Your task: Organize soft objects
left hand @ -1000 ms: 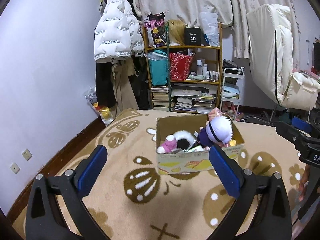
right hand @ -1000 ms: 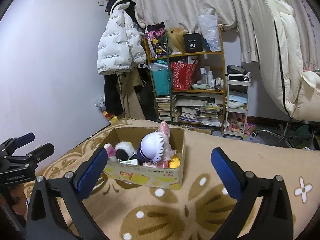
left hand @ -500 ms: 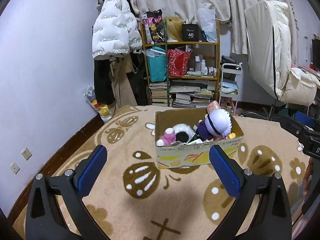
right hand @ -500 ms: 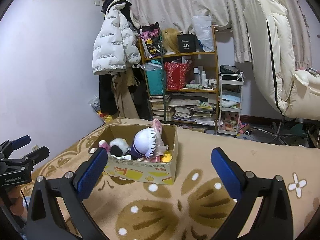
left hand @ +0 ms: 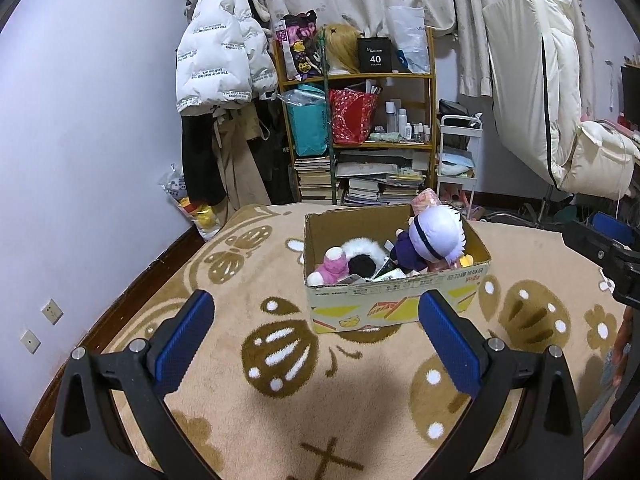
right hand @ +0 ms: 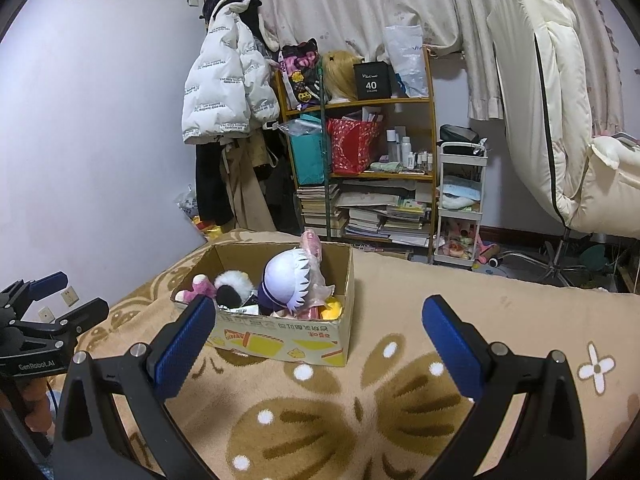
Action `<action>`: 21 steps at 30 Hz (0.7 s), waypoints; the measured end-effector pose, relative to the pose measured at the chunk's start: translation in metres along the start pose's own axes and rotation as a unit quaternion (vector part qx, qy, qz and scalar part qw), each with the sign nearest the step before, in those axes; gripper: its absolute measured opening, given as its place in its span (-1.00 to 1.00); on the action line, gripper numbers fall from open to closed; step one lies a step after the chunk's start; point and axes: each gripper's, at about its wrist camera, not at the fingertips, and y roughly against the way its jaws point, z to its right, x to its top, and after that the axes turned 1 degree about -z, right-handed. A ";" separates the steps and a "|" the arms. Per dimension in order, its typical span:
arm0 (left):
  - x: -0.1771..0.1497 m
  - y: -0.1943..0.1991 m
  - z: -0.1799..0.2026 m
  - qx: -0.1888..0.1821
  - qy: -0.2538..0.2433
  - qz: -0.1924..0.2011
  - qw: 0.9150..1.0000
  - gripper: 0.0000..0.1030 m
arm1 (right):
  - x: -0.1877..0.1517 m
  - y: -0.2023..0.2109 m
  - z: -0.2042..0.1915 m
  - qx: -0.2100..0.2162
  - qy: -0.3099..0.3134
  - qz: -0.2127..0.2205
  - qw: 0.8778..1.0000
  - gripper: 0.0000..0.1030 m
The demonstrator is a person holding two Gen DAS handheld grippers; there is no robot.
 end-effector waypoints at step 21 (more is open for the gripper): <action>-0.003 -0.002 -0.001 -0.003 -0.008 -0.007 1.000 0.96 | -0.004 -0.004 0.006 -0.012 0.000 0.001 1.000 1.00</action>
